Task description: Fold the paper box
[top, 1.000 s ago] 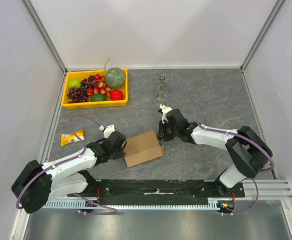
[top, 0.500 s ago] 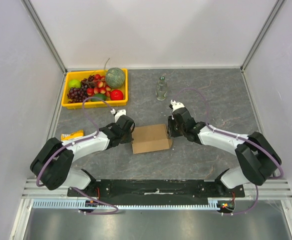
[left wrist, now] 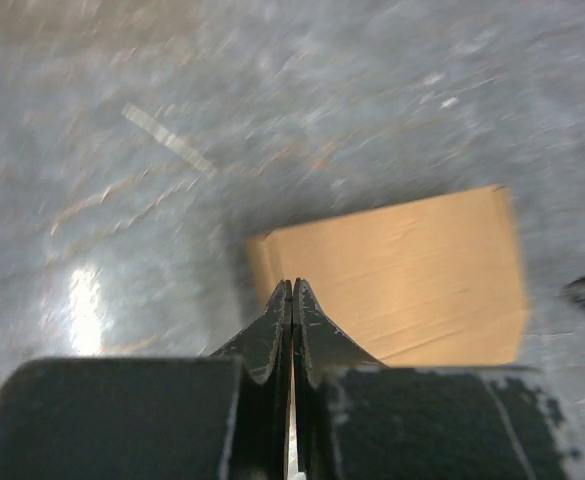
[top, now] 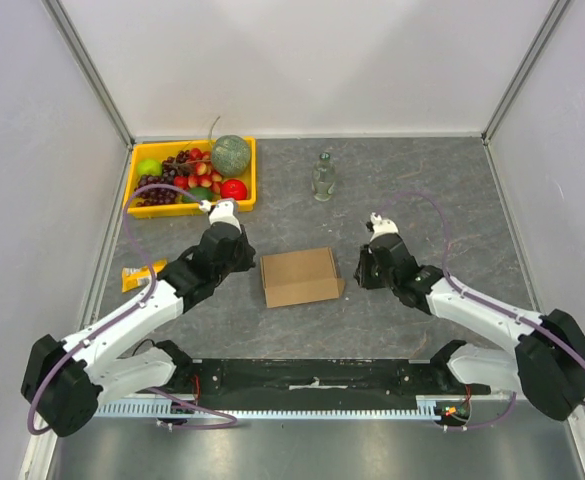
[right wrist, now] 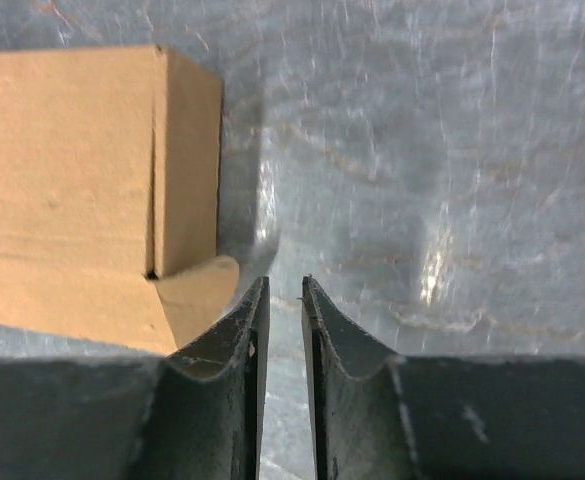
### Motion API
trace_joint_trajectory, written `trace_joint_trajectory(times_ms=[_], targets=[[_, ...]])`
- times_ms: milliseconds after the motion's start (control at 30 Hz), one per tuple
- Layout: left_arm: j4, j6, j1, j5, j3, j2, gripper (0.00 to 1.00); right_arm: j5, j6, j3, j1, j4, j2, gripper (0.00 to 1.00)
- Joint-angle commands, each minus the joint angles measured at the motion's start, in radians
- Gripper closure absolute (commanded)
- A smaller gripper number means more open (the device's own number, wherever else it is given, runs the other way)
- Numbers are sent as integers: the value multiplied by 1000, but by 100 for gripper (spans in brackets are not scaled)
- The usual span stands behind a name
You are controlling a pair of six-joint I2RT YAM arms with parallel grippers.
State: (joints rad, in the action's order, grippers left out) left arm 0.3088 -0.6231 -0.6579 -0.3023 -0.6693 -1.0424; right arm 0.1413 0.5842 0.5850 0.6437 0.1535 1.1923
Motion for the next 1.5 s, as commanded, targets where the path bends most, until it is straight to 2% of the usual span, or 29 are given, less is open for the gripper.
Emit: trace_joint_trajectory(times_ms=[0,200,333,500,800,1000,1167,1467], targets=[[-227,196,3,147,-76,-33,98,-74,138,-88,-1,3,-95,77],[-411,252,1,365,-82,-241,98,-209,360,-293,1,-196,-224,89],[-494,249,1,420,-61,-343,98,-258,486,-428,1,-372,-258,94],[-537,249,-2,454,-59,-406,98,-272,572,-514,2,-552,-224,95],[-551,260,-14,506,-61,-492,98,-240,667,-573,72,-847,-50,96],[-551,261,-37,511,-24,-489,98,-195,694,-580,126,-951,26,95],[-560,258,-39,503,2,-472,98,-181,701,-574,152,-971,66,96],[-560,250,-40,493,-1,-475,98,-106,712,-553,195,-787,50,99]])
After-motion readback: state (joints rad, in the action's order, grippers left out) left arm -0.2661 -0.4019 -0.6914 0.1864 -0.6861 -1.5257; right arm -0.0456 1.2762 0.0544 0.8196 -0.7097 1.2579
